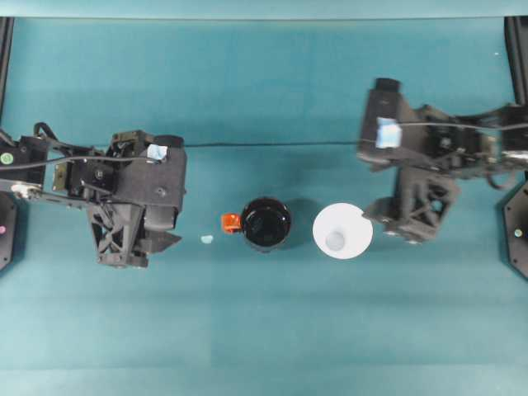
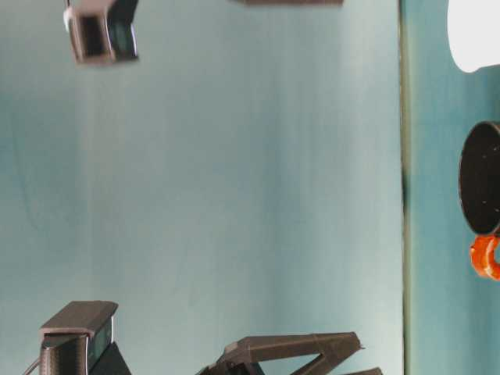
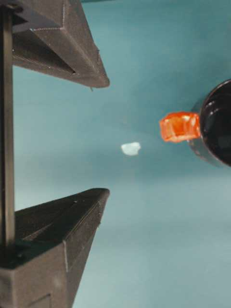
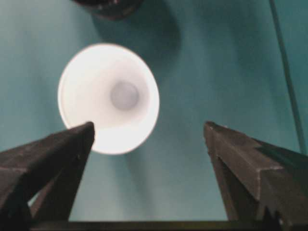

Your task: Put the paper cup into the moved red handle cup holder.

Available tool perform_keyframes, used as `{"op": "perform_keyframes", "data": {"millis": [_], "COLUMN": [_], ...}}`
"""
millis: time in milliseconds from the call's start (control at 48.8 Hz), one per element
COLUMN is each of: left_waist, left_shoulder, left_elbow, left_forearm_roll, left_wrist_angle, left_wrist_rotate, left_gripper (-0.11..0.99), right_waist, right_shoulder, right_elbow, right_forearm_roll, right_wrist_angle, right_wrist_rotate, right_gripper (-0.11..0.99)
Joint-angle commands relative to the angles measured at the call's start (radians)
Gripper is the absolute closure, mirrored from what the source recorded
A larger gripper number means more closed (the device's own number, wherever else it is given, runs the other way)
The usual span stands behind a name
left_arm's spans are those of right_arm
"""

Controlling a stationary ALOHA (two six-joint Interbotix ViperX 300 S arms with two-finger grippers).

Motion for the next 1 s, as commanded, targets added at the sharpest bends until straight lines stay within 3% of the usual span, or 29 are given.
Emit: {"op": "perform_keyframes", "data": {"millis": [0,492,799,983], "left_waist": [-0.002,0.0,0.0,-0.002], "left_shoulder": [-0.009,0.0,0.014,0.026], "left_elbow": [-0.011,-0.009,-0.006,-0.009], "left_forearm_roll": [0.003,0.003,0.003,0.003], "left_wrist_angle": [-0.003,-0.003,-0.006,-0.009], "left_wrist_rotate": [-0.002,-0.006,-0.009,-0.011], "left_gripper": [-0.01,-0.01,-0.01,-0.01], "right_waist": [-0.002,-0.003,-0.041,-0.041], "right_shoulder": [0.034,0.206,0.267,0.311], "right_elbow": [-0.037,-0.046,-0.044,-0.04], "right_forearm_roll": [0.002,0.002,0.002,0.008], "right_wrist_angle": [-0.002,-0.002,-0.005,-0.012], "right_wrist_rotate": [0.006,0.006,0.003,0.002], "right_gripper": [-0.06,-0.06,-0.06,-0.05]}}
